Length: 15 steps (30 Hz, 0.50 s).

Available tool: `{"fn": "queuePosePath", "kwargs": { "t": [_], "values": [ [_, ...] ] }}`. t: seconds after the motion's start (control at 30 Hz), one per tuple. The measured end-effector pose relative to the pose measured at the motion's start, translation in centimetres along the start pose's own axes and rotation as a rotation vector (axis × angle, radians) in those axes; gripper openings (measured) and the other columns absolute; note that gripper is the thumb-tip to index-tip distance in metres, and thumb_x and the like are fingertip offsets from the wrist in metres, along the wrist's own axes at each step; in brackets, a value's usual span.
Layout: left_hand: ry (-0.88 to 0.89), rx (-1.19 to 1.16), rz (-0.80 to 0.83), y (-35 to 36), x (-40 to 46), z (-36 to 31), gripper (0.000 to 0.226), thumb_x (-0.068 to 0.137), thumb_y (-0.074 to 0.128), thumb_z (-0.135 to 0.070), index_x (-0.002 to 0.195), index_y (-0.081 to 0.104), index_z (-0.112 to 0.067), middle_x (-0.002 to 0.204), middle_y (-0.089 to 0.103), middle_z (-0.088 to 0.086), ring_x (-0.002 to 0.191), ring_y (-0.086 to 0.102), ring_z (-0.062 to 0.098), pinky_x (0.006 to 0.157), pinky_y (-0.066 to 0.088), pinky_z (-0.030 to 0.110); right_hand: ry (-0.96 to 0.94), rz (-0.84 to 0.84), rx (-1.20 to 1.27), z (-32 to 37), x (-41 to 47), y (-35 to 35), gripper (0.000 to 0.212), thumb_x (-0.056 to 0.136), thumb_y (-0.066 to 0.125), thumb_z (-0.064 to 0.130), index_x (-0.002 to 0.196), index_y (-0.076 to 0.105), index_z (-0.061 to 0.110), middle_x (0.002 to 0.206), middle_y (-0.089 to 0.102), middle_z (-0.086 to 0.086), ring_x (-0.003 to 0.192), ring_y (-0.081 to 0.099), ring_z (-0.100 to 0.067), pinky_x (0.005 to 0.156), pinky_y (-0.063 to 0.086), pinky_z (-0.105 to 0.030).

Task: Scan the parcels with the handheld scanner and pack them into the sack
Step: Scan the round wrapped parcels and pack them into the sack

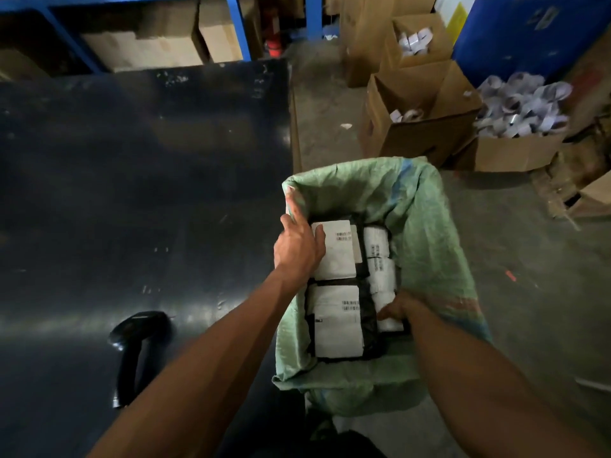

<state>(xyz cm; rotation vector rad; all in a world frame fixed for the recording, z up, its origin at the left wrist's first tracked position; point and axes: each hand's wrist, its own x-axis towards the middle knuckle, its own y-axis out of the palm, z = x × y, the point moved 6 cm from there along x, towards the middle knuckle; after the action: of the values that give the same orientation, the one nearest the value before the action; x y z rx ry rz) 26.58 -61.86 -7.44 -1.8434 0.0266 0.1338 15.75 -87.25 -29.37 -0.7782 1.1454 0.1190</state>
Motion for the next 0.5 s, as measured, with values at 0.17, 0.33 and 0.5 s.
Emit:
{"fn": "queuePosePath", "kwargs": {
  "t": [0.17,0.33,0.5],
  "values": [
    [0.029,0.002,-0.034,0.7,0.2,-0.6,0.090,0.100,0.048,-0.044,0.158,-0.004,0.003,0.127,0.049,0.025,0.082,0.067,0.036,0.056,0.038,0.034,-0.008,-0.009,0.047,-0.6,1.9,1.3,0.143,0.032,0.102,0.033,0.152,0.032,0.000,0.149,0.048,-0.023,0.133,0.053,-0.036,0.106,0.049,-0.049],
    [0.042,0.019,-0.033,1.0,0.3,-0.5,0.092,0.099,0.047,-0.046,0.157,-0.005,0.004,0.129,0.048,0.024,0.085,0.066,0.035,0.057,0.038,0.033,0.009,-0.011,0.006,-1.7,4.1,1.9,0.164,0.015,0.098,0.047,0.154,0.028,-0.003,0.152,0.046,-0.021,0.135,0.052,-0.034,0.107,0.049,-0.047],
    [0.033,0.001,-0.023,0.8,0.1,-0.2,0.093,0.099,0.049,-0.045,0.158,-0.007,0.002,0.132,0.047,0.024,0.088,0.066,0.035,0.058,0.038,0.032,-0.007,0.009,-0.060,-0.3,2.0,0.9,0.133,0.040,0.099,0.038,0.151,0.037,-0.003,0.143,0.056,-0.020,0.124,0.061,-0.033,0.101,0.053,-0.041]
  ]
}}
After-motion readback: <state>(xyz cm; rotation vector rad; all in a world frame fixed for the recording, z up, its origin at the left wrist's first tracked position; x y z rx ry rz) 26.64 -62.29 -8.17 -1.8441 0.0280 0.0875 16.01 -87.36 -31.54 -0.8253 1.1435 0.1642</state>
